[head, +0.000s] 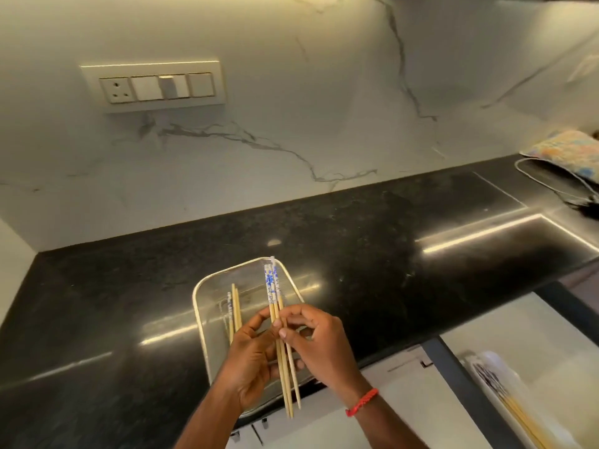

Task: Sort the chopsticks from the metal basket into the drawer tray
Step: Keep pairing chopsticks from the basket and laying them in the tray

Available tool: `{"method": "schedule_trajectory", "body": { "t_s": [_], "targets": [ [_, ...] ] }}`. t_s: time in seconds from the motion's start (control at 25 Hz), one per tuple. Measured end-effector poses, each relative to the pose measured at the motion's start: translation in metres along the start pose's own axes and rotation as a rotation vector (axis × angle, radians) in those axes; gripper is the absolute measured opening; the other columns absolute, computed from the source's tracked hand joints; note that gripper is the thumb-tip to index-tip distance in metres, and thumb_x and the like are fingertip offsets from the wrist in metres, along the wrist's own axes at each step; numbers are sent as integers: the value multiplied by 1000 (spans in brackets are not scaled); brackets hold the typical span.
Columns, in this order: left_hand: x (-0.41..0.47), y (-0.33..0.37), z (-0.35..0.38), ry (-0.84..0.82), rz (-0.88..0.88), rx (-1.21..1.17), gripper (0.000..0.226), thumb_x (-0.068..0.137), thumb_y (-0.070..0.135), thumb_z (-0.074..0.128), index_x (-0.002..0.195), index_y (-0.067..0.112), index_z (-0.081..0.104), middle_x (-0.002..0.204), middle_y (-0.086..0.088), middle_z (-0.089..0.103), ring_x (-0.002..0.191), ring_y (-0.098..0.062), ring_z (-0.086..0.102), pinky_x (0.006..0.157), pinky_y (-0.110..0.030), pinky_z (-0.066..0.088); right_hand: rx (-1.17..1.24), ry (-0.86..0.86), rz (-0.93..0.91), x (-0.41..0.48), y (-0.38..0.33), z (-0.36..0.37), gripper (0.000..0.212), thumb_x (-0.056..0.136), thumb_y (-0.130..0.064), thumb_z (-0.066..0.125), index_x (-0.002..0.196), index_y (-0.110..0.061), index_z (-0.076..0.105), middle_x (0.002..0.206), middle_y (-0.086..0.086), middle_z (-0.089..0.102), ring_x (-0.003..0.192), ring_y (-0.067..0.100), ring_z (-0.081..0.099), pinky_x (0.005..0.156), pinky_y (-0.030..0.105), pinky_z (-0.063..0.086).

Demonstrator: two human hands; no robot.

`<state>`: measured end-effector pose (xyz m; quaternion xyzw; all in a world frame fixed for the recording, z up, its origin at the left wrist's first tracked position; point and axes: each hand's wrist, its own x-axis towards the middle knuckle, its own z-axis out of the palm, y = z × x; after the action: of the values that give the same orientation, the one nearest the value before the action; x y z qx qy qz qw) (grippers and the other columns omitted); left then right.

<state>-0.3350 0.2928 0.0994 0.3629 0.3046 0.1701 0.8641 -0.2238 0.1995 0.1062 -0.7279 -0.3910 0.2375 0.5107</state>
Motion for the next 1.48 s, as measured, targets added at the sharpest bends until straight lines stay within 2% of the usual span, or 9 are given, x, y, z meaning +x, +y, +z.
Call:
{"method": "schedule_trajectory", "body": {
  "t_s": [0.12, 0.24, 0.36, 0.52, 0.68, 0.8, 1.08, 1.28, 1.48],
  "targets": [
    [10, -14, 22, -30, -33, 40, 30, 96, 6, 55, 125, 7, 61, 95, -23, 73, 67, -30, 73, 52, -39, 61, -113, 76, 13, -14, 15, -19, 35, 83, -22, 74, 113, -34, 60, 103, -9, 69, 93, -2, 68, 67, 19, 60],
    [22, -32, 41, -53, -61, 93, 28, 97, 9, 55, 125, 10, 62, 102, -25, 73, 81, -36, 74, 62, -44, 62, -158, 153, 16, -27, 30, -37, 42, 84, -27, 73, 118, -42, 54, 101, -12, 70, 97, -1, 66, 78, 18, 58],
    [26, -48, 63, -70, -78, 120, 28, 99, 9, 53, 125, 12, 63, 110, -23, 73, 92, -41, 73, 69, -49, 61, -128, 194, 83, -38, 39, -60, 46, 85, -30, 72, 126, -35, 52, 100, -11, 74, 97, 2, 68, 79, 17, 58],
    [31, -64, 95, -93, -103, 187, 27, 99, 9, 52, 124, 11, 62, 117, -22, 71, 101, -45, 71, 76, -57, 59, 64, 161, 260, -50, 50, -96, 50, 86, -28, 72, 131, -30, 51, 108, -6, 74, 95, 7, 71, 75, 25, 61],
    [37, -79, 136, -90, -80, 258, 26, 100, 9, 53, 123, 11, 63, 114, -23, 72, 99, -43, 72, 77, -57, 59, 187, 154, 297, -57, 58, -133, 43, 88, -25, 70, 126, -33, 53, 104, -13, 72, 92, 1, 70, 67, 18, 58],
    [40, -92, 165, -96, -52, 316, 24, 100, 11, 52, 121, 11, 64, 107, -24, 73, 93, -41, 74, 72, -52, 61, 206, 209, 287, -66, 64, -156, 38, 89, -23, 70, 123, -32, 58, 98, -19, 71, 90, -3, 69, 66, 16, 57],
    [46, -143, 228, -82, -9, 481, 23, 100, 18, 54, 112, 9, 70, 90, -16, 77, 79, -31, 77, 62, -39, 61, 195, 280, 342, -94, 95, -215, 32, 89, -25, 69, 120, -21, 64, 105, -4, 75, 87, 7, 71, 71, 17, 58],
    [48, -180, 258, -85, -66, 485, 22, 98, 20, 57, 109, 11, 74, 93, -16, 77, 86, -33, 76, 66, -48, 62, 43, 294, 333, -111, 123, -253, 31, 90, -36, 65, 117, -22, 69, 108, -5, 74, 79, -3, 63, 63, 7, 47],
    [54, -215, 281, -91, -142, 462, 27, 88, 28, 63, 107, 15, 77, 98, -16, 76, 91, -31, 75, 73, -60, 61, 213, 277, 382, -126, 154, -283, 17, 90, -26, 67, 106, -22, 72, 94, -3, 77, 85, 12, 73, 74, 26, 61]
  ]
}}
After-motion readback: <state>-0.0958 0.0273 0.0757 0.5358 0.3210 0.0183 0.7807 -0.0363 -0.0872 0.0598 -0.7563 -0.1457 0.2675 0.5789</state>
